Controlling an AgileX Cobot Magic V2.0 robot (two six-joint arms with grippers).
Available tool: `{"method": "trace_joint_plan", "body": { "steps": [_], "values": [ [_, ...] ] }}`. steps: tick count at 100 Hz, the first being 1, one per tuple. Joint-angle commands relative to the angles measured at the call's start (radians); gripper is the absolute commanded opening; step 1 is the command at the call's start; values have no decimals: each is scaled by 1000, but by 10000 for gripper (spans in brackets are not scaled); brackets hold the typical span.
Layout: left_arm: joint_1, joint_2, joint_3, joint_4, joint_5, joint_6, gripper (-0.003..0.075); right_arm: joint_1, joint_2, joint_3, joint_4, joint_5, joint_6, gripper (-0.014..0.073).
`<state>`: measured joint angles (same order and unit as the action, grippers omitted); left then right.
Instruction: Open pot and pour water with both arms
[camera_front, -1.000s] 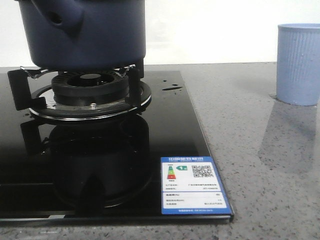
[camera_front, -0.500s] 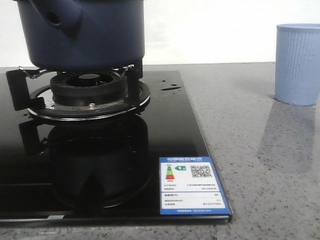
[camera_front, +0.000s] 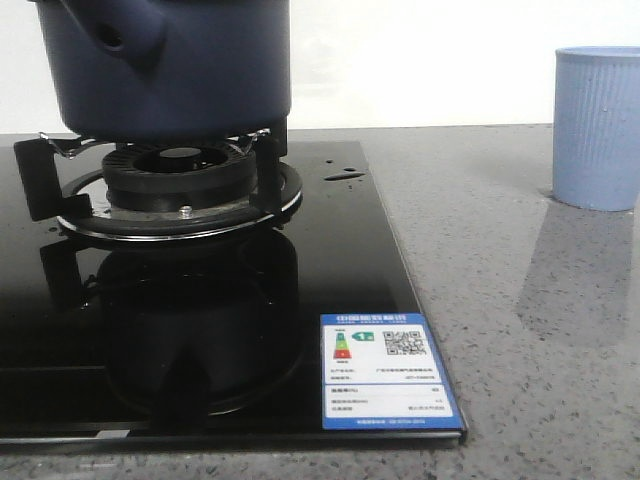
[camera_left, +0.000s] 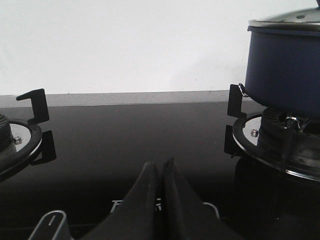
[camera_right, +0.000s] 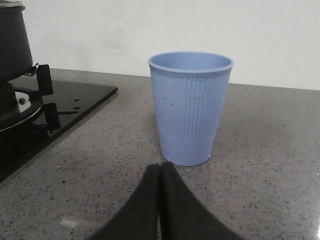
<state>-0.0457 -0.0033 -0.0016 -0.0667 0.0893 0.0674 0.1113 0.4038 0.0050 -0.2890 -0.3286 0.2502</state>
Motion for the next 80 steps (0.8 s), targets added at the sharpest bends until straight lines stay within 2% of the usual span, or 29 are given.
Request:
{"method": "trace_joint_plan", "body": {
  "steps": [1, 30, 36, 48, 58, 80],
  "values": [
    [2, -24, 14, -11, -79, -11, -16, 1, 4, -29, -3, -85, -13, -61],
    [2, -24, 14, -11, -79, -11, -16, 20, 4, -29, 0, -88, -24, -61],
    [2, -24, 14, -11, -79, -11, -16, 37, -3, -37, 58, -39, -61, -61],
    [2, -24, 14, -11, -79, -11, -16, 55, -46, -88, 223, 145, -250, -61],
    [2, -24, 14, -11, -79, -11, -16, 34, -115, -103, 234, 172, -307, -61],
    [2, -24, 14, -11, -79, -11, -16, -82, -332, -68, 249, 299, -312, -61]
  ]
}}
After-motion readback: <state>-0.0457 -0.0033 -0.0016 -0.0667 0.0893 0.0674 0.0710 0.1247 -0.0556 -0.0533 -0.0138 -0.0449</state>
